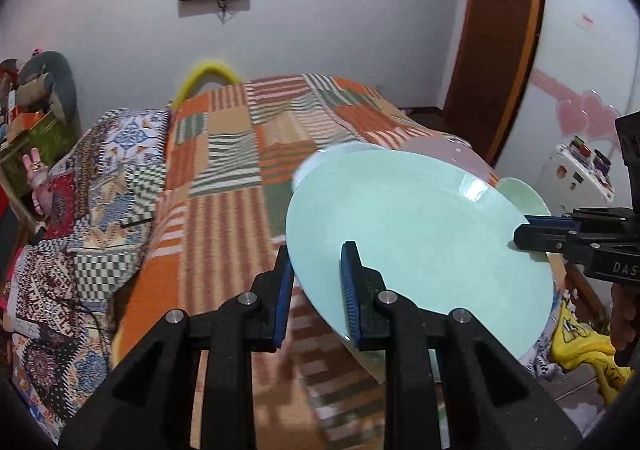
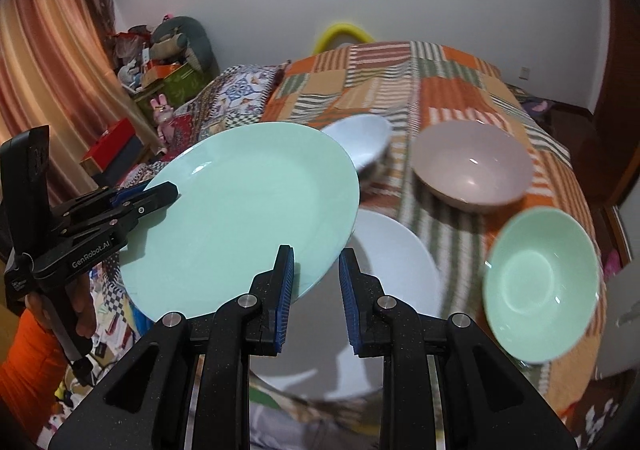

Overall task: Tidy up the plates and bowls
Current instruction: 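Lower the mint green plate onto the white plate and open the left tool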

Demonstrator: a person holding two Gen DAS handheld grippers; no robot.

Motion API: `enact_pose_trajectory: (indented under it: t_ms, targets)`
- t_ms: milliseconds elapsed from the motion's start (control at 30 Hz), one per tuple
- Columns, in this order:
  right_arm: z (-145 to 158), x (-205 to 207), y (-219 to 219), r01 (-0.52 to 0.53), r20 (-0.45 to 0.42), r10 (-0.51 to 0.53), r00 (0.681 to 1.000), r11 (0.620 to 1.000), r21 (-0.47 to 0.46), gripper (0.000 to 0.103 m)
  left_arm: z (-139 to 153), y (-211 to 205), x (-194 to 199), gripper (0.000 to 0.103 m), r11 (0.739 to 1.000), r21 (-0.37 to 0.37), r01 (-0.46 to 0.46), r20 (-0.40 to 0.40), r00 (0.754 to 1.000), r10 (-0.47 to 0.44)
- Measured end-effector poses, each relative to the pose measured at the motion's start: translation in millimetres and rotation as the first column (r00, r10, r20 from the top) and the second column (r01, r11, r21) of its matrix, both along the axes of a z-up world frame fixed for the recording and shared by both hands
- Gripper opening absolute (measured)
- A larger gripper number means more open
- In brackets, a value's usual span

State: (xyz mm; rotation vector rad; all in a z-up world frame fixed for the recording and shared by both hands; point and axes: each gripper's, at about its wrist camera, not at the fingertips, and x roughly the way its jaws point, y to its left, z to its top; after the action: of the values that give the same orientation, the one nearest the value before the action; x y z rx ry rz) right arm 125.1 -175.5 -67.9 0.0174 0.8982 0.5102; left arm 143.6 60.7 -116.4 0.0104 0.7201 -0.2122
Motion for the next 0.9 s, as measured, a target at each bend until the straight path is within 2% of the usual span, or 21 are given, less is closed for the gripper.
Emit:
enact_pose_trajectory:
  t_ms: [367,633,900]
  targets:
    - [-26.0,-13.6,-41.2,0.046,-0.059,-0.047,0.997,0.999,-0.014,0.021,-33.5,-41.0,-3.4,0.023,0.999,-0.013,0.047,-0.076,0.996,-0.048]
    - [-45.0,-11.6,-49.8,0.064,-0.110,-0.067,0.992,0.998,-0.027,0.021,-59.9,-46.7,3.9,0.023,0.997,-0.035,0.062,-0.141,0.988,-0.067]
    - [-56.6,-10.0,-48.6,0.060,-0.126,-0.067,0.990,0.997,-0.058,0.021,-72.7,-48.3,9.4,0.023,0.998,-0.029,0.064,-0.173,0.983,-0.068]
